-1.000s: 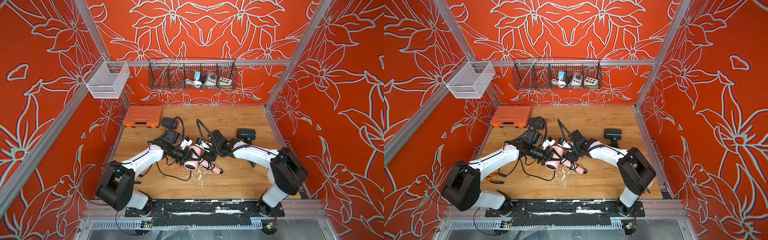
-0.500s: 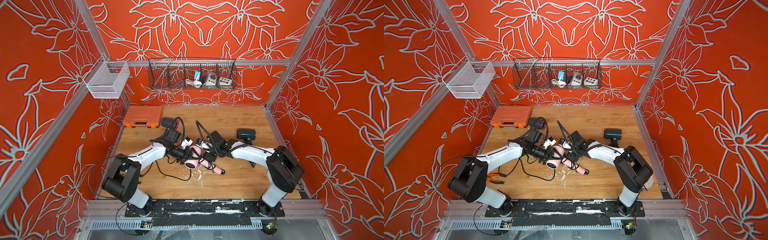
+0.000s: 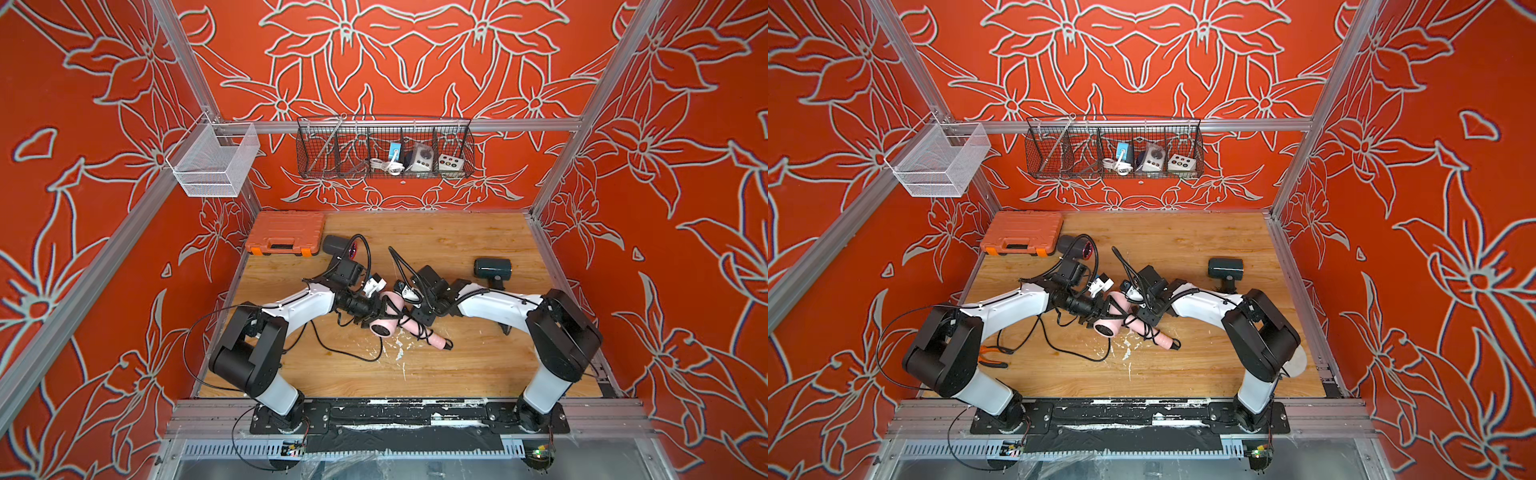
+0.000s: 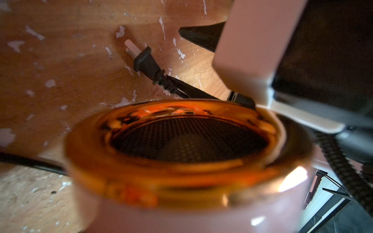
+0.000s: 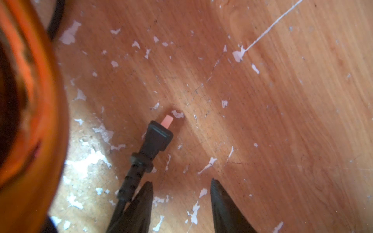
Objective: Wrap the cord around the hair dryer
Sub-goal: Wrap the power cord around the hair dryer.
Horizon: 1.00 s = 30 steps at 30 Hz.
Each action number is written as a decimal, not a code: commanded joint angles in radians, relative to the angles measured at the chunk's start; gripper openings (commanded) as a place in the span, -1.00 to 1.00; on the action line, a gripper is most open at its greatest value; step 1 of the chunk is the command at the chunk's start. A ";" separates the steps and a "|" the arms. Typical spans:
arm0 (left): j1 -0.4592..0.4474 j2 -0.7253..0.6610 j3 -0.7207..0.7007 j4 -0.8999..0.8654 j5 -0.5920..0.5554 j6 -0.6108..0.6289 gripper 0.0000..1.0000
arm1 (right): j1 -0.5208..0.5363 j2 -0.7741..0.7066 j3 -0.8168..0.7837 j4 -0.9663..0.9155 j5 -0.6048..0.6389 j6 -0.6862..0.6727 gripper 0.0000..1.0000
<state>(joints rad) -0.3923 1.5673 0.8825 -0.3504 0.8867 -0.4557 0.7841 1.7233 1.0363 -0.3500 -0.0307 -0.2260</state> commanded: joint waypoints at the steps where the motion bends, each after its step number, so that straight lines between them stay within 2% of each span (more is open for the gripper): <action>1: 0.000 0.016 0.007 -0.021 -0.156 0.051 -1.00 | 0.012 0.003 0.007 -0.061 0.059 0.027 0.08; 15: 0.001 0.019 -0.007 -0.039 -0.165 0.068 -1.00 | 0.010 -0.008 0.077 -0.163 0.176 0.108 0.27; 30: 0.002 0.018 -0.007 -0.046 -0.159 0.069 -1.00 | -0.014 -0.029 0.080 -0.238 0.198 0.170 0.38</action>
<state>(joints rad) -0.3923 1.5673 0.8825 -0.3542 0.8440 -0.4225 0.7769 1.7210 1.1007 -0.5514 0.1497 -0.0849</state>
